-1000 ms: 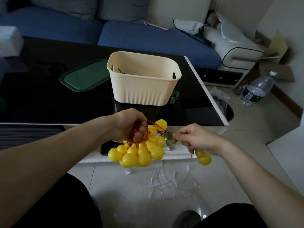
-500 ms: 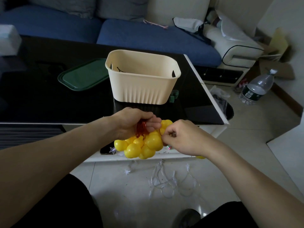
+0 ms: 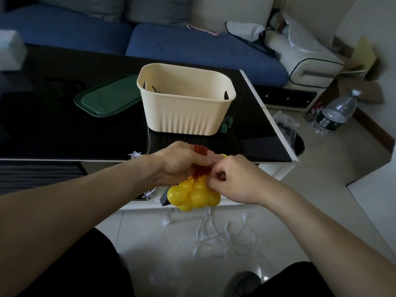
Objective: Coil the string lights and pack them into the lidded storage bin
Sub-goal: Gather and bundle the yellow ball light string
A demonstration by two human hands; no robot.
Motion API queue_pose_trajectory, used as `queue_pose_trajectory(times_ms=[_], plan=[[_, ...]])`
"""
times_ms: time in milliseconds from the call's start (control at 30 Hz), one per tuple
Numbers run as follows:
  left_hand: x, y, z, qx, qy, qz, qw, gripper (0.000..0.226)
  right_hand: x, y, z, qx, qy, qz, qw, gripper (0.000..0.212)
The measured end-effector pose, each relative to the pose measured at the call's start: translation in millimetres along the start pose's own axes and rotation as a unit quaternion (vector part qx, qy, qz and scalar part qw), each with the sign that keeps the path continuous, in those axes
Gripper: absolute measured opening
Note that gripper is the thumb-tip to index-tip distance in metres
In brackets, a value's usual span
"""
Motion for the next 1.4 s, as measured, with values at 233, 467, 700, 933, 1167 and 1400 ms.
queue_pose_trajectory(times_ms=[233,467,700,933,1167,1400], plan=[[11.9,-1.9,7.7,0.060,0.116,-0.059,0.990,0.034,3.1,-5.2,9.8,0.066,0.078,0.007,0.995,0.009],[24.7,-9.0,17.9,0.157,0.256,-0.094,0.949,0.064,-11.8,-1.1,-17.4,-0.007,0.200,0.000,0.980,0.036],[21.0,-9.8,12.1,0.164,0.287,-0.061,0.942,0.027,-49.5,-10.3,-8.7,0.094,0.369,0.082,0.921,0.039],[16.6,-5.8,-6.7,0.115,0.258,-0.068,0.957,0.029,-48.7,-12.5,-21.9,0.050,0.441,0.046,0.895,0.037],[18.1,-3.1,-7.2,0.113,0.258,-0.070,0.957,0.041,-46.2,-11.1,-25.9,0.002,0.231,0.103,0.967,0.078],[17.4,-3.2,-15.5,0.085,0.268,-0.073,0.957,0.040,-61.9,-4.6,-49.0,-0.128,0.206,0.064,0.968,0.019]])
Point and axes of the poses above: each hand's wrist, its own y-axis towards the middle knuckle, its own z-axis out of the palm, x = y × z, the point moved 9 cm from there along y, towards the middle knuckle, and after that the axes turned 12 degrees about y, right-handed, at the moved point
